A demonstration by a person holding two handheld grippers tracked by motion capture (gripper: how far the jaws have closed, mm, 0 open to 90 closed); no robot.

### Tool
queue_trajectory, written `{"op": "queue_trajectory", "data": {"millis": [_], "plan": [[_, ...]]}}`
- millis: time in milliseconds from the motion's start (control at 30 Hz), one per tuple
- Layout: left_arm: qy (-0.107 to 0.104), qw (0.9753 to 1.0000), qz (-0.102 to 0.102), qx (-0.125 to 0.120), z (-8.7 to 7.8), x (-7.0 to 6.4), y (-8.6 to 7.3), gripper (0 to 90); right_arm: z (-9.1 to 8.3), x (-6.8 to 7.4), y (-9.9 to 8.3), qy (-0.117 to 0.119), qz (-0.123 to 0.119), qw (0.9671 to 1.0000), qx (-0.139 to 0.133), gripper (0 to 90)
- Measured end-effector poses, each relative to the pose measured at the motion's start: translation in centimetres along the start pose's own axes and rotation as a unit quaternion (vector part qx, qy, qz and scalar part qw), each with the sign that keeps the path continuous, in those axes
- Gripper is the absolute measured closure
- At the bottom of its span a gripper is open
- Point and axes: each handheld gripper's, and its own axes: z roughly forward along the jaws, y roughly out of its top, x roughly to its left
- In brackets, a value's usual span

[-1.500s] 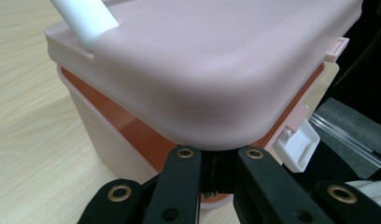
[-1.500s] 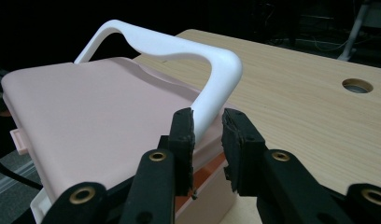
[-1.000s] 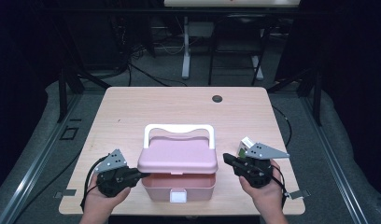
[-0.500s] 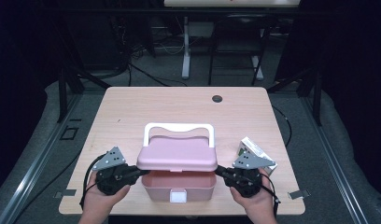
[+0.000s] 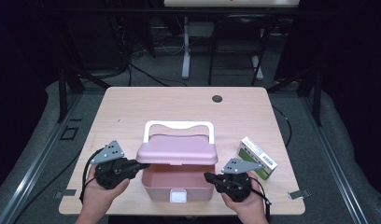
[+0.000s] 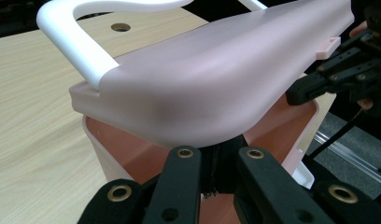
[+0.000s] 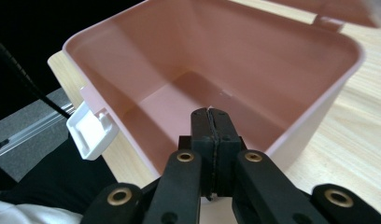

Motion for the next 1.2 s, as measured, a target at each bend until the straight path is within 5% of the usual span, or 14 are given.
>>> {"op": "queue_trajectory", "data": {"millis": [1200], "plan": [[0.020,0.9997,0.010,-0.003,0.0,1.0,3.3,89.6,1.1,0.0,-0.7,0.006,-0.003,1.0000,0.007,90.0]]}}
